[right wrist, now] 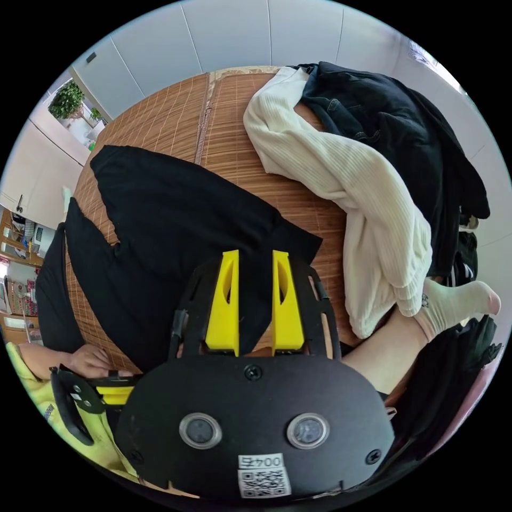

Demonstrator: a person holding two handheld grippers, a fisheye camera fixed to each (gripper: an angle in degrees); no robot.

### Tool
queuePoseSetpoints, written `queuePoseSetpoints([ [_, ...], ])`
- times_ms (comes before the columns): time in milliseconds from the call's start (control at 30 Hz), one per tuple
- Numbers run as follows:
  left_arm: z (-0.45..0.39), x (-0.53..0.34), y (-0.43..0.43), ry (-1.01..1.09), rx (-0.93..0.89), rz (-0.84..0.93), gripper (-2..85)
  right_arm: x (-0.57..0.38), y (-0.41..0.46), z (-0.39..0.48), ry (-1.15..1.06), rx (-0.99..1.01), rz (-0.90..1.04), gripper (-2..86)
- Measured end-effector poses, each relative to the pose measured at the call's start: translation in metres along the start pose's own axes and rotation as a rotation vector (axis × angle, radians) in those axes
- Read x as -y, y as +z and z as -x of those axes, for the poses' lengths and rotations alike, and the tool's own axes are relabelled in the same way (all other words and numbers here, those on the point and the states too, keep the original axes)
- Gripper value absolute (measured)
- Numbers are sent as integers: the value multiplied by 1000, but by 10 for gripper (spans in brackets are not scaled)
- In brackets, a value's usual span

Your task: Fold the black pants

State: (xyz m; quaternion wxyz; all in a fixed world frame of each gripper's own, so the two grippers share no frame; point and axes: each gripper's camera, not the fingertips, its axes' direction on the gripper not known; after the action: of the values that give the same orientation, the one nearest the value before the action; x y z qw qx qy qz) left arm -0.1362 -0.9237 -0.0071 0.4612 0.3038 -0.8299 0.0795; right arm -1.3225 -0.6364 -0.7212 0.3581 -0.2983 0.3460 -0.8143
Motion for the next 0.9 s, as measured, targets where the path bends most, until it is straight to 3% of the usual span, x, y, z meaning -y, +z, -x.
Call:
queuePoseSetpoints([
  [333, -1, -2, 2, -4, -85, 23, 5, 5, 4, 14, 29, -81, 25, 62],
  [567, 3, -11, -21, 11, -26, 4, 33, -4, -17, 41, -12, -118, -2, 89],
  [733, 23, -49, -67, -34, 81, 23, 78, -21, -58, 75, -56, -96, -107, 84],
  [900, 61, -137, -100, -158, 248, 191, 74, -42, -83, 131, -198, 70, -140, 78],
])
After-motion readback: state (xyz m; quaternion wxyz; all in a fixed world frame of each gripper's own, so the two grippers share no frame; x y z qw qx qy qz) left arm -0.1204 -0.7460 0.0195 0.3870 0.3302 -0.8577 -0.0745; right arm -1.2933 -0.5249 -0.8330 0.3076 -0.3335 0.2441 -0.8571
